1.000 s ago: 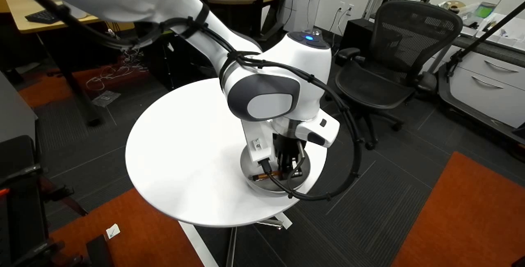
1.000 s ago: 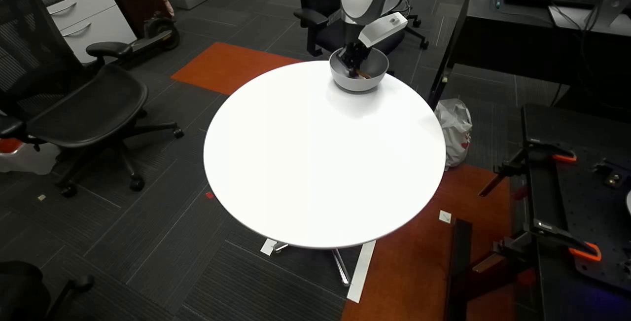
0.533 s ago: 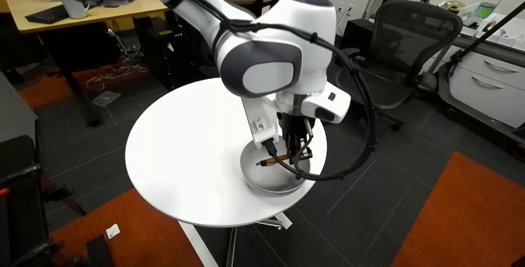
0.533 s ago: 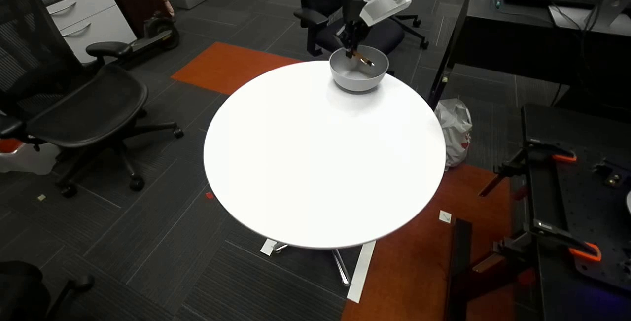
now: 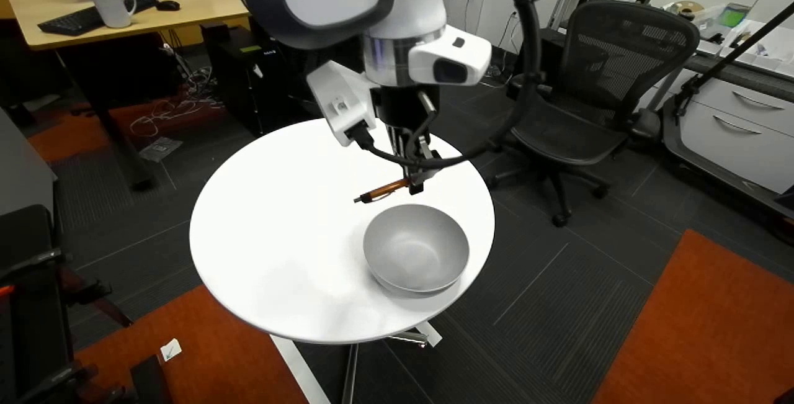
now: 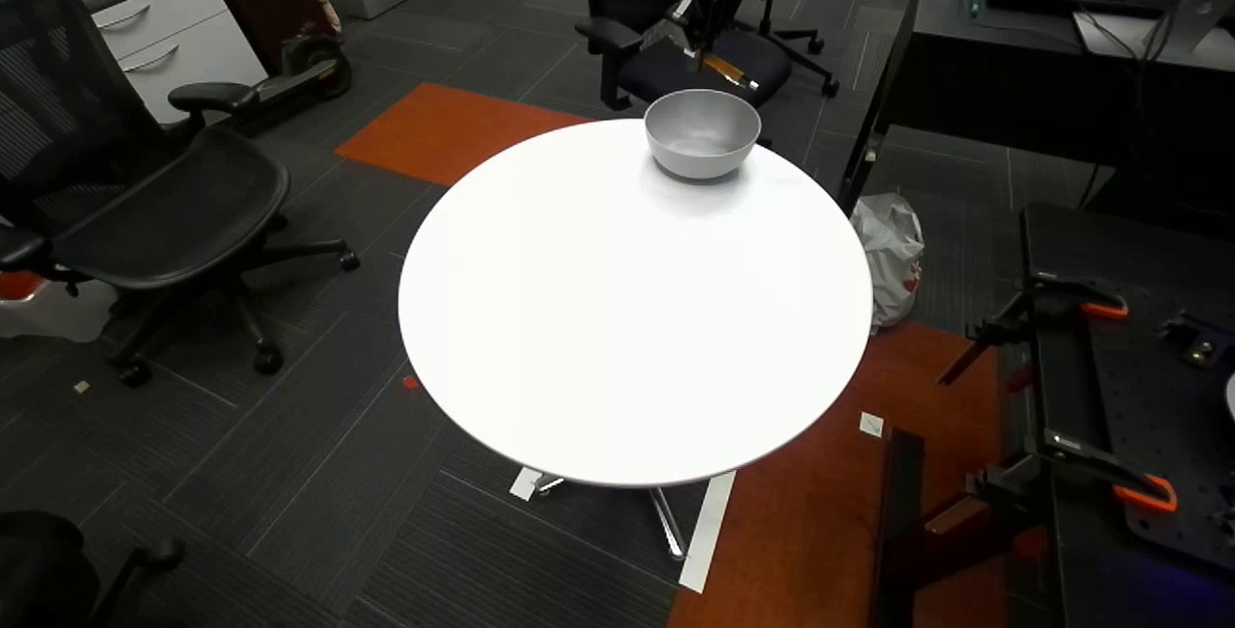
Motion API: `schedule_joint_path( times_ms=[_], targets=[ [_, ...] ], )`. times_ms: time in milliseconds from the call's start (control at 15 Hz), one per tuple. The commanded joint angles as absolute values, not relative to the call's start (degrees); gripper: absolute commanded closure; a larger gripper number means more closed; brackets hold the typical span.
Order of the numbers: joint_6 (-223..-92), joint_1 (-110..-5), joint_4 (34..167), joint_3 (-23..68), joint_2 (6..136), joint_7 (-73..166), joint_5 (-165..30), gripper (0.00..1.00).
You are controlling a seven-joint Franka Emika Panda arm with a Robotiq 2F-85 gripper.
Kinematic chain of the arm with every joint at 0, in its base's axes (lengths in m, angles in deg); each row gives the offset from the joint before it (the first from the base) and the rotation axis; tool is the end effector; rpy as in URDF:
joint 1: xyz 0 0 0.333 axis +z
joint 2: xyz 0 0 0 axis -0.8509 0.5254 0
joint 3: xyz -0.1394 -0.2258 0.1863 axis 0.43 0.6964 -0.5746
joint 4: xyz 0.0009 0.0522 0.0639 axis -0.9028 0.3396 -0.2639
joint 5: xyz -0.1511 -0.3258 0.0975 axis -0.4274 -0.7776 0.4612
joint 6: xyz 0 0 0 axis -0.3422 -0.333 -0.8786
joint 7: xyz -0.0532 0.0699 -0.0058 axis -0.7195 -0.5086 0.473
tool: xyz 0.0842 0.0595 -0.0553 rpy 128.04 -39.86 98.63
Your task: Put the pen on the table
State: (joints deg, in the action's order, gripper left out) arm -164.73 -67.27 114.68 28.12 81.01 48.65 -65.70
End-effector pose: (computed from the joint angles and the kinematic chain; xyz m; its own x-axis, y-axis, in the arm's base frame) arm 0.6147 -0.1940 0.3038 0.9373 -0.3075 0.1643 -0.3230 -0.9432 0.0775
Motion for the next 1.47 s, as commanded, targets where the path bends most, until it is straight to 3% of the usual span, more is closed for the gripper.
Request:
schedule_joint_path(
  times_ms=[0, 533, 1000, 1400],
  targets=[
    [-164.8, -63.8, 122.9, 26.4, 73.9, 50.1, -69.2, 0.96],
    [-171.3, -60.7, 134.7, 20.0, 72.1, 59.4, -70.2, 0.96],
    [-184.3, -60.3, 143.7, 21.8, 75.2, 57.6, -71.9, 0.96],
    [-189.2, -60.4, 143.2, 23.4, 79.0, 58.1, -73.2, 0.96]
  ],
)
